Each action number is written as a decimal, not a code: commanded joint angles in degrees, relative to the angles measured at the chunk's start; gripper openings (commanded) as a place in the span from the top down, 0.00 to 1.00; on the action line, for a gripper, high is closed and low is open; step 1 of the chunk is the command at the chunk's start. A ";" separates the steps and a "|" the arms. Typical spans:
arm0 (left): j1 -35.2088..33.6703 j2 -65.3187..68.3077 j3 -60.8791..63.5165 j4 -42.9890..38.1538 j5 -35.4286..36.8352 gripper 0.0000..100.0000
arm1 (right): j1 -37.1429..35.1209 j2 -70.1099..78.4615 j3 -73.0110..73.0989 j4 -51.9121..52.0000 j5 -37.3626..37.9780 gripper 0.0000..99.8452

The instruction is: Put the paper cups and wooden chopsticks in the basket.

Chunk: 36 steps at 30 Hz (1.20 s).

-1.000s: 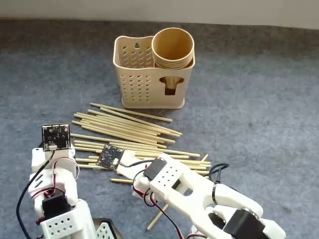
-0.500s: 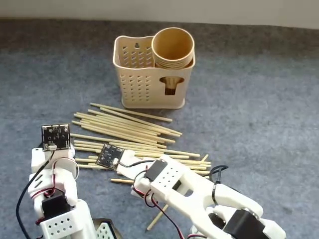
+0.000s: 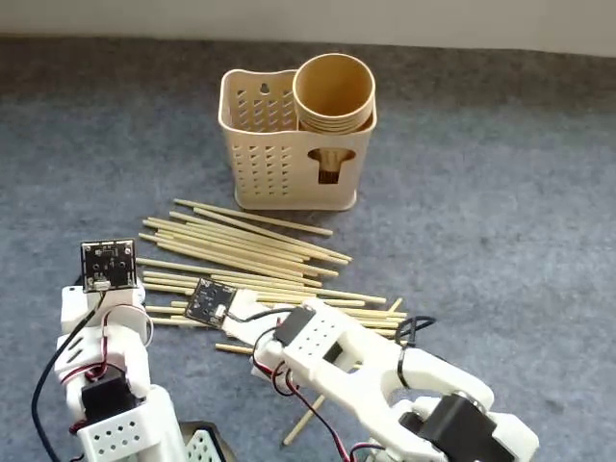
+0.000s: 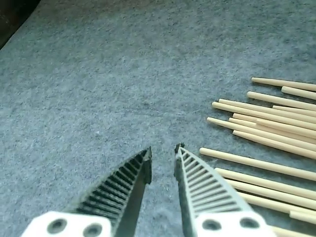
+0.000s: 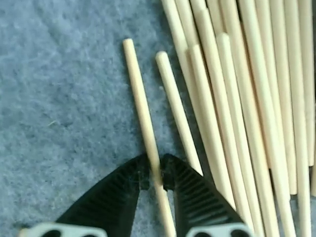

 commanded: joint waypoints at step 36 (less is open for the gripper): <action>1.45 -0.13 0.48 -1.41 0.44 0.90 | 17.98 -56.84 -3.47 -1.80 -17.32 0.99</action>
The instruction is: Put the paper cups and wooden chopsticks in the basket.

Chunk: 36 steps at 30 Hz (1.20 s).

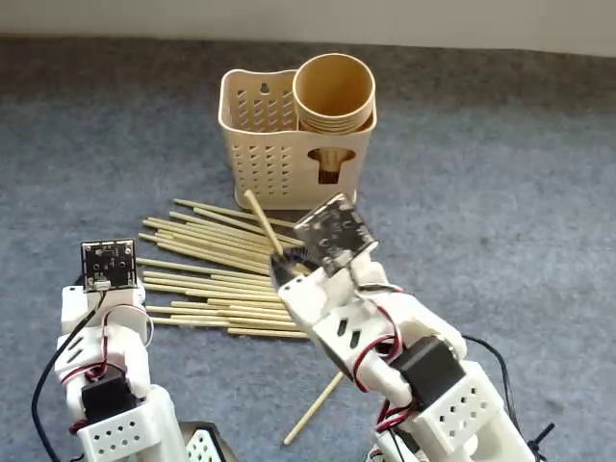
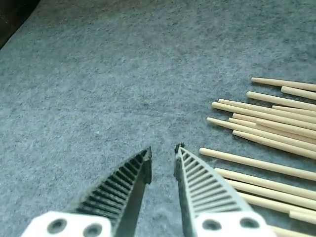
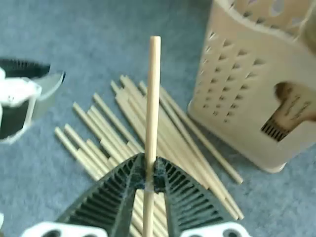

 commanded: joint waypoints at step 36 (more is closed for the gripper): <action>1.45 -0.13 0.57 -1.41 0.44 0.90 | 10.95 40.22 -22.64 -78.73 -0.70 0.99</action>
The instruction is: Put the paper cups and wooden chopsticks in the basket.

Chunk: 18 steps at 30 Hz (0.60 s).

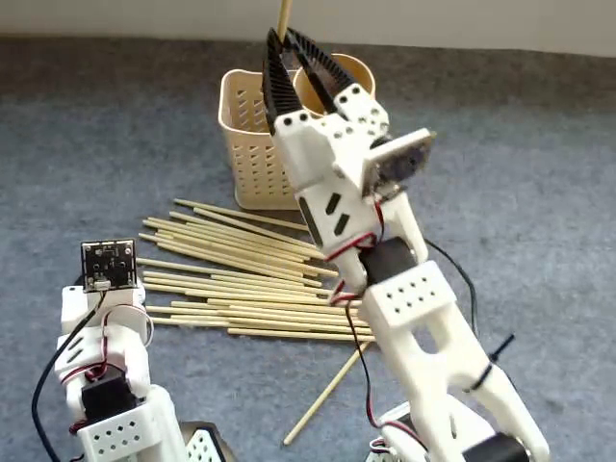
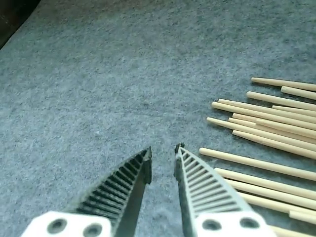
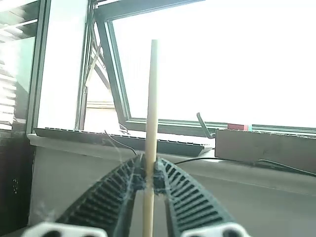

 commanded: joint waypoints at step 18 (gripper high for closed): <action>1.45 -0.13 0.57 -1.41 0.44 0.90 | 0.31 16.48 -10.33 -2.42 -0.53 0.99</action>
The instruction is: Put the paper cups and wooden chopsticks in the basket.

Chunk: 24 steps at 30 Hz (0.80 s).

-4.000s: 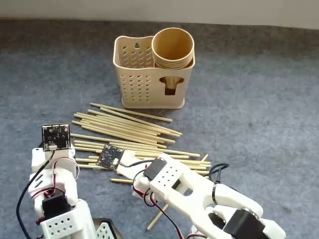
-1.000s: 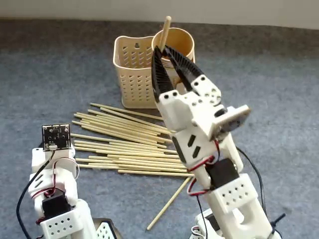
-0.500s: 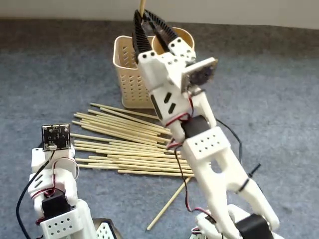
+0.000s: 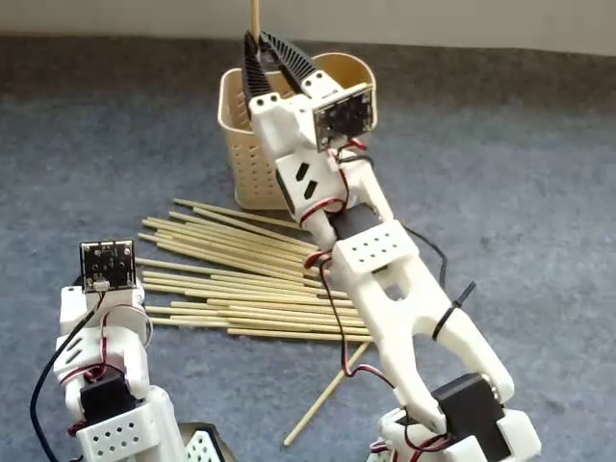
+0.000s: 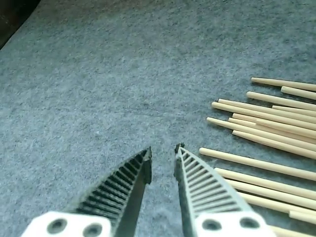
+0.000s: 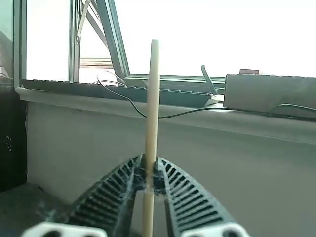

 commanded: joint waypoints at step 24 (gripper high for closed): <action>1.19 -0.13 0.57 -1.41 0.35 0.90 | -7.08 -27.82 -2.07 56.84 -0.79 0.86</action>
